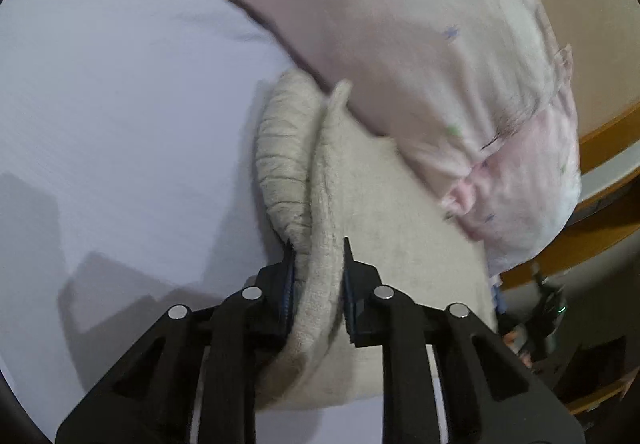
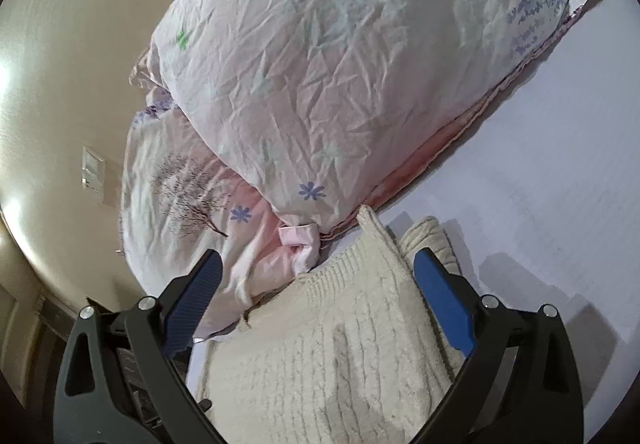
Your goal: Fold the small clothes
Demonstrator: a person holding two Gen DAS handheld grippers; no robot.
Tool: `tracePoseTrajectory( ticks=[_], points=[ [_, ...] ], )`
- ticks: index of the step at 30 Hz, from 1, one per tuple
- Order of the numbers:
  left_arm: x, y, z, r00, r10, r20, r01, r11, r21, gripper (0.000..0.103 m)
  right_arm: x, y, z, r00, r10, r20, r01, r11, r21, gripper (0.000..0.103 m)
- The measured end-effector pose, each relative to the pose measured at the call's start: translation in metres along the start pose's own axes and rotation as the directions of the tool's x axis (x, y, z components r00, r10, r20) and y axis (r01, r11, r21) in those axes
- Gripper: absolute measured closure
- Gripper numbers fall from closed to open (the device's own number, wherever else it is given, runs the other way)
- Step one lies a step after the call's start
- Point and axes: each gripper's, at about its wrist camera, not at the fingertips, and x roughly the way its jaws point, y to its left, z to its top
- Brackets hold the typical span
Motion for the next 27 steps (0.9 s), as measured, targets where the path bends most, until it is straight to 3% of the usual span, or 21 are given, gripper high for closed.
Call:
tracePoseTrajectory(
  ticks=[2, 4, 7, 9, 10, 11, 12, 13, 14, 15, 16, 17, 18, 19, 20, 22, 23, 25, 27],
  points=[
    [-0.008, -0.03, -0.001, 0.996, -0.084, 0.028, 0.083, 0.996, 0.028, 0.087, -0.011, -0.005, 0.008, 0.999, 0.025, 0.032, -0.026, 0.999, 0.019, 0.007],
    [-0.009, -0.075, -0.004, 0.978, -0.207, 0.02, 0.205, 0.976, 0.078, 0.087, -0.021, -0.012, 0.016, 0.997, 0.052, 0.06, -0.055, 0.998, 0.041, 0.006],
    [0.017, -0.148, -0.015, 0.93, -0.362, -0.056, 0.366, 0.917, 0.156, 0.087, -0.037, -0.023, 0.027, 0.992, 0.056, 0.11, -0.063, 0.996, 0.062, 0.006],
    [0.066, -0.206, -0.033, 0.877, -0.445, -0.181, 0.473, 0.865, 0.167, 0.087, -0.041, -0.027, 0.033, 0.993, 0.045, 0.109, -0.051, 0.997, 0.061, 0.006],
    [0.082, -0.22, -0.04, 0.864, -0.452, -0.224, 0.49, 0.857, 0.161, 0.087, -0.042, -0.028, 0.034, 0.994, 0.038, 0.102, -0.044, 0.998, 0.054, 0.006],
    [0.12, -0.246, -0.055, 0.836, -0.445, -0.323, 0.507, 0.85, 0.141, 0.087, -0.041, -0.028, 0.037, 0.996, 0.022, 0.087, -0.026, 0.999, 0.044, 0.006],
    [0.139, -0.255, -0.062, 0.82, -0.438, -0.369, 0.511, 0.85, 0.125, 0.087, -0.041, -0.028, 0.038, 0.997, 0.013, 0.073, -0.015, 0.999, 0.036, 0.007],
    [0.166, -0.267, -0.073, 0.781, -0.439, -0.445, 0.524, 0.847, 0.084, 0.086, -0.041, -0.029, 0.039, 0.998, 0.012, 0.058, -0.014, 0.999, 0.032, 0.007],
    [0.179, -0.271, -0.079, 0.751, -0.445, -0.488, 0.532, 0.846, 0.046, 0.085, -0.04, -0.03, 0.041, 0.999, 0.023, 0.03, -0.024, 0.999, 0.035, 0.006],
    [0.182, -0.271, -0.082, 0.735, -0.454, -0.504, 0.538, 0.842, 0.027, 0.085, -0.038, -0.032, 0.042, 0.999, 0.033, 0.005, -0.033, 0.999, 0.04, 0.006],
    [0.176, -0.27, -0.082, 0.712, -0.493, -0.5, 0.577, 0.817, 0.017, 0.085, -0.036, -0.033, 0.043, 0.999, 0.04, -0.022, -0.039, 0.998, 0.046, 0.004],
    [0.166, -0.267, -0.077, 0.717, -0.507, -0.477, 0.595, 0.803, 0.041, 0.082, -0.033, -0.035, 0.043, 0.997, 0.048, -0.059, -0.044, 0.997, 0.062, 0.003],
    [0.15, -0.262, -0.069, 0.751, -0.501, -0.43, 0.588, 0.804, 0.092, 0.076, -0.028, -0.036, 0.042, 0.994, 0.052, -0.1, -0.045, 0.996, 0.072, 0.002],
    [0.135, -0.256, -0.061, 0.787, -0.485, -0.381, 0.566, 0.814, 0.133, 0.051, -0.023, -0.037, 0.04, 0.989, 0.049, -0.14, -0.038, 0.996, 0.079, 0.002],
    [0.117, -0.246, -0.052, 0.838, -0.451, -0.307, 0.516, 0.837, 0.181, 0.023, -0.016, -0.037, 0.038, 0.981, 0.035, -0.19, -0.02, 0.997, 0.081, 0.002],
    [0.09, -0.229, -0.04, 0.928, -0.33, -0.174, 0.367, 0.889, 0.273, 0.019, -0.006, -0.039, 0.033, 0.964, -0.022, -0.265, 0.042, 0.997, 0.071, 0.002],
    [0.08, -0.22, -0.037, 0.96, -0.247, -0.13, 0.276, 0.905, 0.323, 0.019, -0.001, -0.041, 0.03, 0.953, -0.06, -0.295, 0.084, 0.994, 0.067, 0.002],
    [0.079, -0.209, -0.038, 0.981, -0.157, -0.111, 0.187, 0.917, 0.353, 0.018, 0.004, -0.044, 0.026, 0.94, -0.085, -0.33, 0.112, 0.992, 0.064, 0.002],
    [0.091, -0.199, -0.045, 0.986, -0.078, -0.151, 0.129, 0.92, 0.371, 0.018, 0.009, -0.045, 0.021, 0.931, -0.086, -0.355, 0.112, 0.992, 0.055, 0.005]
  ],
)
